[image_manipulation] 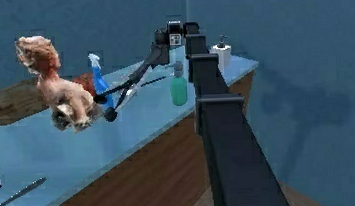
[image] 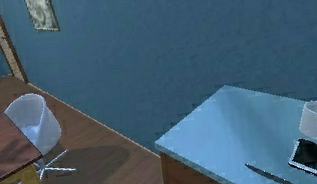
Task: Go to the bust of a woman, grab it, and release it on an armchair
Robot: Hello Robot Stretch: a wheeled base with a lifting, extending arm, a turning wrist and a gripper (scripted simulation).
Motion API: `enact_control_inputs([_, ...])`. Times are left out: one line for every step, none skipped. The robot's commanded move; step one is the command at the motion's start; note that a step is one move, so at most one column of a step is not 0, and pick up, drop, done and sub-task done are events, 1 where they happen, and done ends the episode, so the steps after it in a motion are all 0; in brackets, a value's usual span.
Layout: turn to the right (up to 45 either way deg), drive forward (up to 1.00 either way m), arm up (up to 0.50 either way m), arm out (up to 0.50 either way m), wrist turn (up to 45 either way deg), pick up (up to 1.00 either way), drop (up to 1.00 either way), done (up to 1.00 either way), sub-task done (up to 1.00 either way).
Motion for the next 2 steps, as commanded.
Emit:
enact_control_inputs([0.0, 0.00, 0.00, 0.00, -6.0, 0.00, 0.00, 0.00, 0.00])
enact_control_inputs([0.0, 0.00, 0.00, -0.48, 0.0, 0.00, 0.00, 0.00, 0.00])
